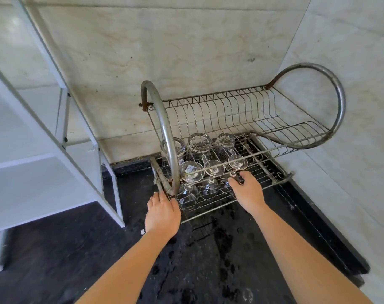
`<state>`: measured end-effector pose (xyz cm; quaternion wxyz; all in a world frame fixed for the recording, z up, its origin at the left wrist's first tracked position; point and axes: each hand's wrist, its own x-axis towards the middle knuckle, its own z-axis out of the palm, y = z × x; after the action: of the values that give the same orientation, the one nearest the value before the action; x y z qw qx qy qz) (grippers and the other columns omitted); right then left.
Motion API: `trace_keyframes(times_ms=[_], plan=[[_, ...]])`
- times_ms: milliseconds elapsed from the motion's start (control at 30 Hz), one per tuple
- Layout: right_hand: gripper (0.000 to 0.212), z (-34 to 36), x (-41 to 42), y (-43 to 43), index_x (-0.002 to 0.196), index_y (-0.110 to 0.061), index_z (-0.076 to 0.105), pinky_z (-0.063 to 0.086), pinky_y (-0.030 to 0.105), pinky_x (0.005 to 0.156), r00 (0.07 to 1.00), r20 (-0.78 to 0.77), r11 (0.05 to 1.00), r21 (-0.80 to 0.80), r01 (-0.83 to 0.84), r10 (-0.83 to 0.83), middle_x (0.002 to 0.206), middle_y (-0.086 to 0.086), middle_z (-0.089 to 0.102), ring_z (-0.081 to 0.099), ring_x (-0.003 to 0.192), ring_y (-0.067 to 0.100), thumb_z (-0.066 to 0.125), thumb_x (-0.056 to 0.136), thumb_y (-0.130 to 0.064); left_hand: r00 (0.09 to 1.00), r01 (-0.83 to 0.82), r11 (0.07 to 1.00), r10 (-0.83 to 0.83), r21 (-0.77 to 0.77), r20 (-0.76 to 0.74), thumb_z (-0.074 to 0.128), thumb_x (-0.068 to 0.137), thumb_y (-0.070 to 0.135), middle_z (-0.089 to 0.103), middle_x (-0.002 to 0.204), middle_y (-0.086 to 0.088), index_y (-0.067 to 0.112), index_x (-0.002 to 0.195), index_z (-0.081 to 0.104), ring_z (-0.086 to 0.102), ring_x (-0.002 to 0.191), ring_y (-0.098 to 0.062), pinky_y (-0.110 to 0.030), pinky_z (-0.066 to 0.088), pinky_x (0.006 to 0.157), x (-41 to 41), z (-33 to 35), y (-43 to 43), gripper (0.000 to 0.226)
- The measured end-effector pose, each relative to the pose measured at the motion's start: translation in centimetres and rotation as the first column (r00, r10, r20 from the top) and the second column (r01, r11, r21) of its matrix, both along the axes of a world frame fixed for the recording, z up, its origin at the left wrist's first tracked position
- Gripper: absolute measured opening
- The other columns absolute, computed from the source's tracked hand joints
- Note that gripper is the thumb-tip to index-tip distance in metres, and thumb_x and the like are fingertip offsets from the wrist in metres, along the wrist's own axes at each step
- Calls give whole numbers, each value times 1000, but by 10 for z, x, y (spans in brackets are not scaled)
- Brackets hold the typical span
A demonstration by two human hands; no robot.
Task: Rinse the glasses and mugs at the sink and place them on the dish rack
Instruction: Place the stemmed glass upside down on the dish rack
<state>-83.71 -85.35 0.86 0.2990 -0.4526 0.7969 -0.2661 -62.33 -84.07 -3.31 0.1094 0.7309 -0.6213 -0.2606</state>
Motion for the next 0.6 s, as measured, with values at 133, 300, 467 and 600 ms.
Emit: trace_keyframes(times_ms=[133, 300, 467, 600], plan=[[53, 7, 11, 28, 141, -9, 41, 36, 31, 102, 1000, -9, 1000, -10, -12, 12, 144, 7, 45, 44, 130, 23, 54, 96, -32, 995, 98, 995, -98, 9, 21, 31, 100, 14, 32, 148, -20, 3, 133, 43, 28, 137, -40, -46, 28, 112, 17, 16, 22, 37], [49, 21, 47, 78, 139, -9, 44, 37, 28, 98, 997, 1, 997, -19, -80, 80, 141, 6, 48, 49, 124, 21, 55, 96, -30, 998, 43, 998, -41, -34, 51, 26, 103, 18, 37, 147, -16, 3, 134, 44, 33, 136, -31, -40, 29, 111, 39, 48, 70, 39], [45, 31, 103, 144, 134, -11, 49, 39, 29, 98, 967, -29, 967, -19, -254, 254, 137, 5, 50, 48, 124, 21, 55, 95, -32, 993, -115, 990, 114, -83, -13, 32, 101, 28, 48, 137, -11, 9, 134, 46, 43, 126, -27, -40, 38, 102, 82, 71, 142, 41], [45, 43, 162, 204, 133, -10, 49, 39, 29, 97, 894, -55, 895, -26, -445, 444, 136, 5, 52, 50, 123, 21, 56, 95, -32, 981, -183, 976, 190, -114, 47, 31, 101, 26, 47, 137, -11, 9, 133, 46, 42, 126, -29, -42, 39, 102, 130, 91, 219, 39]])
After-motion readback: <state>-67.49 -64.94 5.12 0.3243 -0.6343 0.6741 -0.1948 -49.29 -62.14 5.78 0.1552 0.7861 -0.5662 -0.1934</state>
